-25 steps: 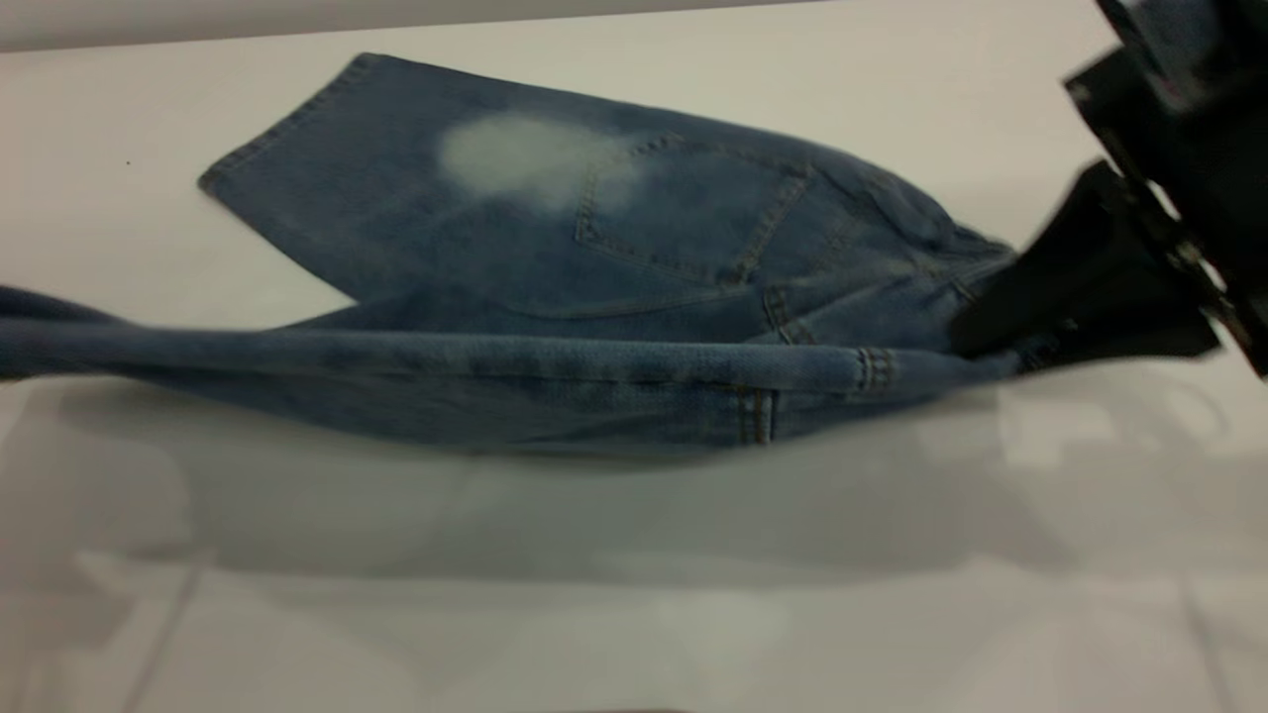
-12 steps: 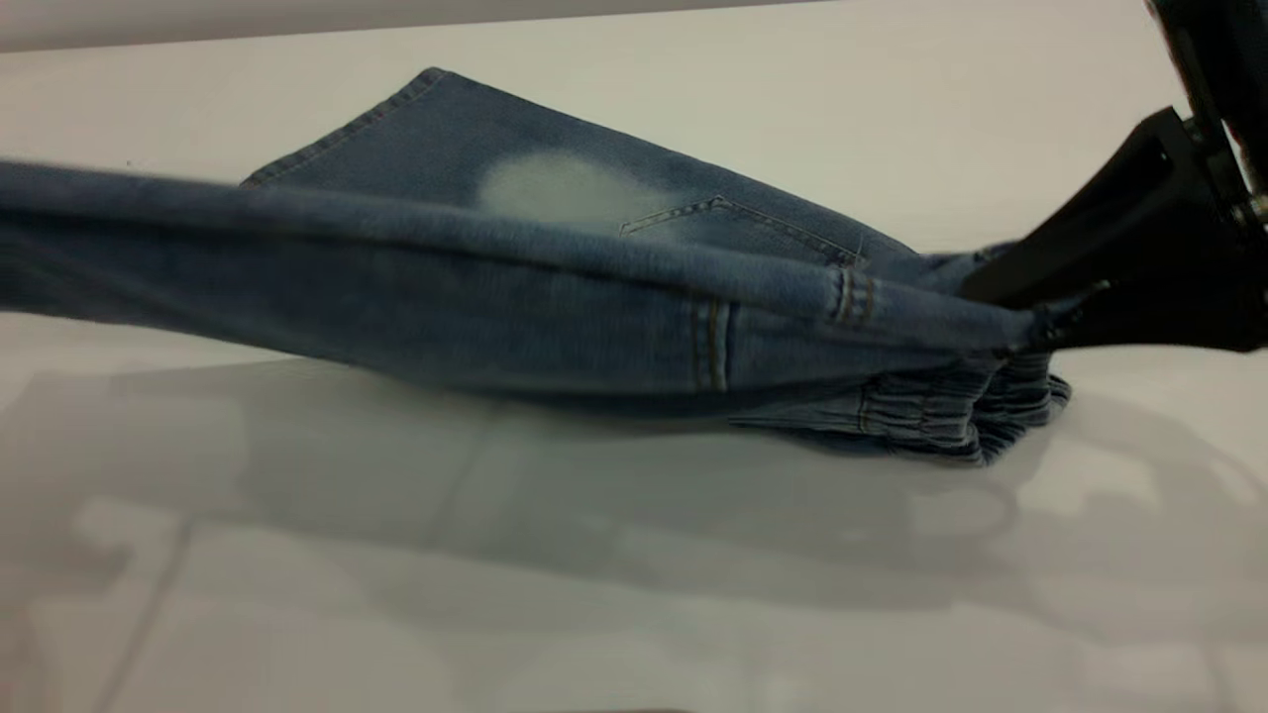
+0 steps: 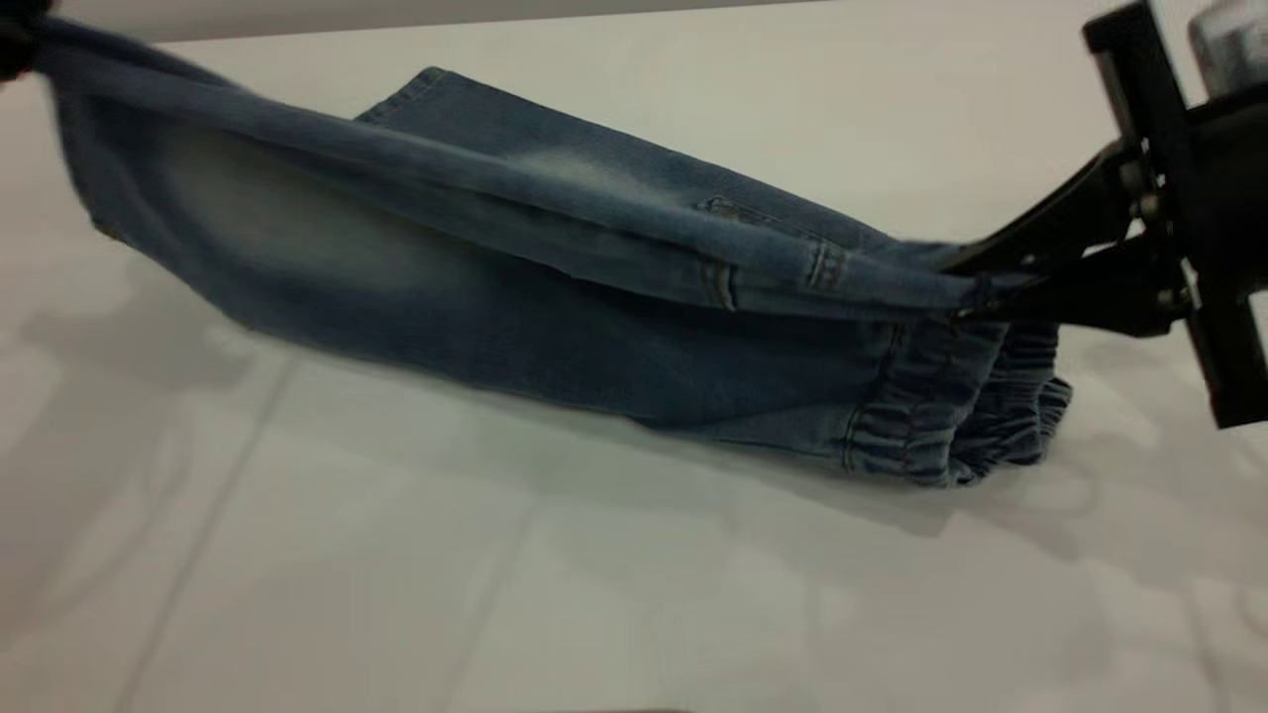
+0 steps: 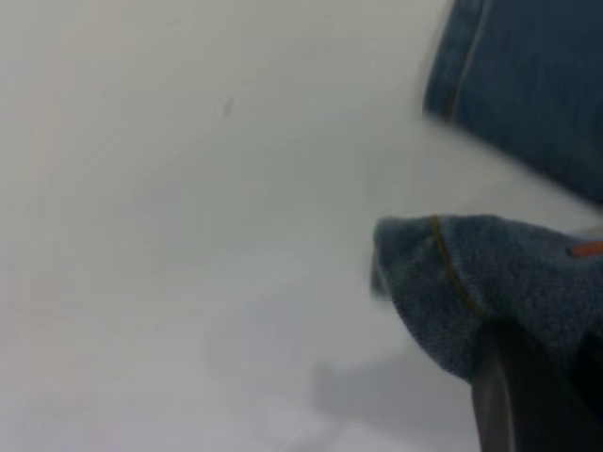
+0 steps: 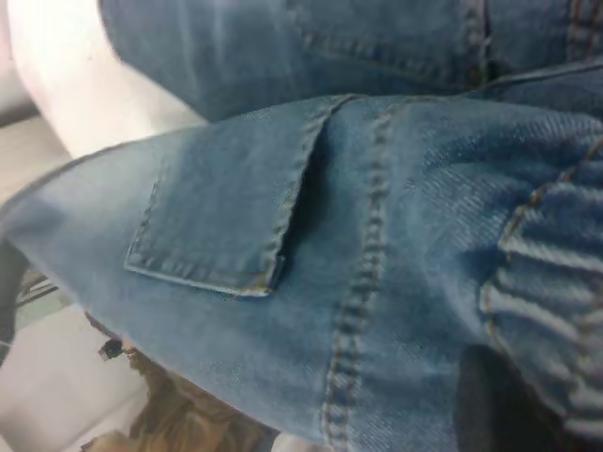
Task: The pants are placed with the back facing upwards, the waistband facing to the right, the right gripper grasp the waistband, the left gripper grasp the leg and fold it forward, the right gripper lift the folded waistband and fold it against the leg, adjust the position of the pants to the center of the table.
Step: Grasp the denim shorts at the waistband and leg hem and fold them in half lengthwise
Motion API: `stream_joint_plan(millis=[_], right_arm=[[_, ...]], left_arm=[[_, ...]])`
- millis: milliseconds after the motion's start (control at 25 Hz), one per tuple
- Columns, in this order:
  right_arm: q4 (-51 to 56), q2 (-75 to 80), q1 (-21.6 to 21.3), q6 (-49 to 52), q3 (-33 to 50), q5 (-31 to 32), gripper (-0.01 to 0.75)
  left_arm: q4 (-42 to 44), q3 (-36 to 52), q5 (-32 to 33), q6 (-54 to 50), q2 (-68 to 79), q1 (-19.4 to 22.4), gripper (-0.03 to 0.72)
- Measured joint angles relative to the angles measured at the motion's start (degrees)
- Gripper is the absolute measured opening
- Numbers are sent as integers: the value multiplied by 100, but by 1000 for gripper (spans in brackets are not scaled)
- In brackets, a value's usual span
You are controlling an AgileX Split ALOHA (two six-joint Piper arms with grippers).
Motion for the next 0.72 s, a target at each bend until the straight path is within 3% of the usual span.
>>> stream_joint_plan(millis=[200, 720], right_arm=[[34, 436, 0, -26, -365, -1, 43], [86, 561, 0, 406, -855, -413, 57]], left_arm=[[21, -807, -164, 0, 958, -364, 39], [-74, -2326, -183, -21, 2564, -385, 46]])
